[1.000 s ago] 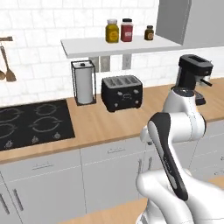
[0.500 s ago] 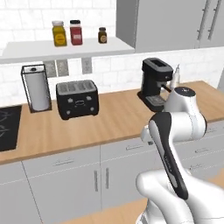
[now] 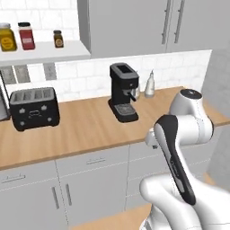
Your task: Navigate to the coffee machine.
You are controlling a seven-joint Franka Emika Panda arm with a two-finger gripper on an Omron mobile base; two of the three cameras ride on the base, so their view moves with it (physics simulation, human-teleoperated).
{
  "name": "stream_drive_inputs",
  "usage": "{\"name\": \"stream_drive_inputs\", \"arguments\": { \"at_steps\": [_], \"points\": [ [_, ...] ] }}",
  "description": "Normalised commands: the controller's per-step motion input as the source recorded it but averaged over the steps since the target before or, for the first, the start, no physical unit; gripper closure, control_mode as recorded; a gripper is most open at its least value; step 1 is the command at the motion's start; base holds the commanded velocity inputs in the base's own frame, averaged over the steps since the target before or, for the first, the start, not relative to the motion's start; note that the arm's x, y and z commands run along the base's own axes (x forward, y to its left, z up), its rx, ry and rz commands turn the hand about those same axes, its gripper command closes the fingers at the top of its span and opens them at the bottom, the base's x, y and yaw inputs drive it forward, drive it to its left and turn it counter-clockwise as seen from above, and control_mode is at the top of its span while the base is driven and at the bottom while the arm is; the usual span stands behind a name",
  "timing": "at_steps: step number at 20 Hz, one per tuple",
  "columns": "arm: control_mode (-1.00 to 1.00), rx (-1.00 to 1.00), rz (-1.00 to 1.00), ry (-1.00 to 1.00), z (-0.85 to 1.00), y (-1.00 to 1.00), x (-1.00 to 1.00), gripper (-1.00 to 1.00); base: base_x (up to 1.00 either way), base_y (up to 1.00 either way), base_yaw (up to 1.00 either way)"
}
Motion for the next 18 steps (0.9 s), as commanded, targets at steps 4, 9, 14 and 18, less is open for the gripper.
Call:
{"name": "stream_drive_inputs", "arguments": {
  "at_steps": [4, 9, 14, 18],
  "points": [
    [1.0, 0.0, 0.0, 0.0, 0.0, 0.0, 0.0, -1.0, 0.56, -0.3, 0.0],
    [1.0, 0.0, 0.0, 0.0, 0.0, 0.0, 0.0, -1.0, 0.72, -0.1, 0.0],
    [1.0, 0.0, 0.0, 0.0, 0.0, 0.0, 0.0, -1.0, 0.69, -0.17, 0.0],
    [1.0, 0.0, 0.0, 0.0, 0.0, 0.0, 0.0, -1.0, 0.56, -0.33, 0.01]
  ]
}}
